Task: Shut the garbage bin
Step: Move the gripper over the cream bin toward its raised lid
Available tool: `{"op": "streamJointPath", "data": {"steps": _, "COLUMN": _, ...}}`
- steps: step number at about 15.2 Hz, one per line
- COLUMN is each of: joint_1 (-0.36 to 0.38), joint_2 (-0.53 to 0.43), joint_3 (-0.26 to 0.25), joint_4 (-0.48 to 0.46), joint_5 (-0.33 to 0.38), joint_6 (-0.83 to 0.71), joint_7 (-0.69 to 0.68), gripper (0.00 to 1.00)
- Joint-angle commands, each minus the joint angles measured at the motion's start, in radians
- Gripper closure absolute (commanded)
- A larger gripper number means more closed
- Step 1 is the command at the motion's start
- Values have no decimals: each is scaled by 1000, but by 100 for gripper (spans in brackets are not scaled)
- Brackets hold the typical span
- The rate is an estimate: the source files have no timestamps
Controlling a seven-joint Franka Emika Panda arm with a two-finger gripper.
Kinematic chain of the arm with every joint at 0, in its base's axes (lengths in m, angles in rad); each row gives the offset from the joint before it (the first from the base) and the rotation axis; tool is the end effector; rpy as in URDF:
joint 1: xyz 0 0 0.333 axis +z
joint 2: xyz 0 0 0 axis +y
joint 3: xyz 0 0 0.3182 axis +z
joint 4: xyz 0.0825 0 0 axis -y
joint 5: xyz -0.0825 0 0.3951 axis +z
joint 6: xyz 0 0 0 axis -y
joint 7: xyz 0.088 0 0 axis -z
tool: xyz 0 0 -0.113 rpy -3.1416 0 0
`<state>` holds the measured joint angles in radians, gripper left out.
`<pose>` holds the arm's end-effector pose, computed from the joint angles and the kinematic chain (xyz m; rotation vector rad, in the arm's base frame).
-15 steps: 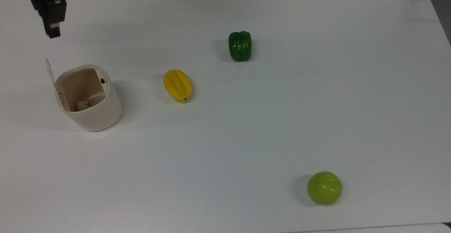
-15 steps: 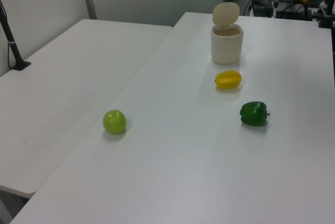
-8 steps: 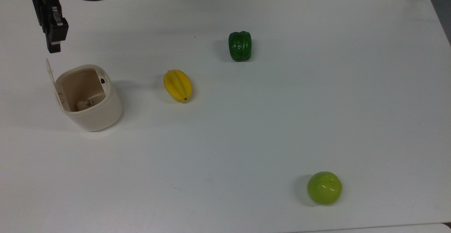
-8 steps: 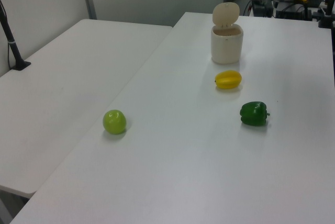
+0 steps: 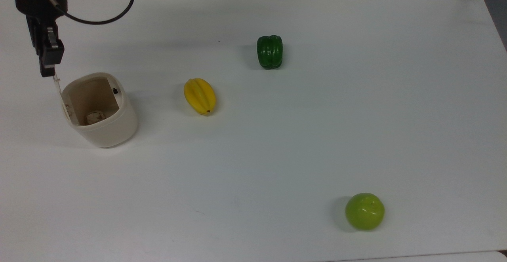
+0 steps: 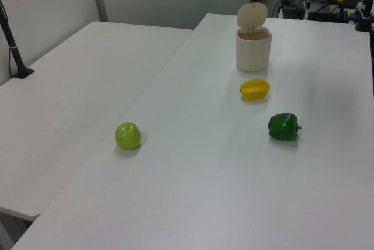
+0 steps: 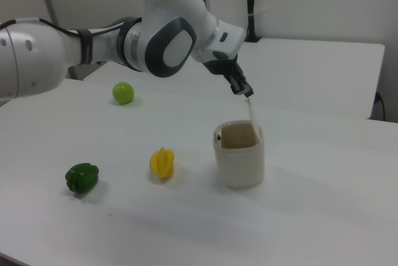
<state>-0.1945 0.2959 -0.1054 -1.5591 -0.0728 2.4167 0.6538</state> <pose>0.6794 -0.2009 0.5340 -2.7069 1.3071 -0.8803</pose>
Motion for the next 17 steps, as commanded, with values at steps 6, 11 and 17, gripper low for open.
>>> {"op": "streamJointPath", "data": {"steps": 6, "joint_1": 4, "joint_2": 31, "joint_3": 0, "joint_4": 30, "joint_5": -51, "joint_6": 13, "joint_7": 21, "gripper": 93}}
{"op": "streamJointPath", "data": {"steps": 11, "joint_1": 7, "joint_2": 31, "joint_3": 0, "joint_4": 28, "joint_5": -56, "joint_6": 12, "joint_7": 17, "gripper": 93}}
{"op": "streamJointPath", "data": {"steps": 17, "joint_1": 33, "joint_2": 31, "joint_3": 4, "joint_4": 21, "joint_5": -61, "joint_6": -22, "joint_7": 10, "gripper": 93}}
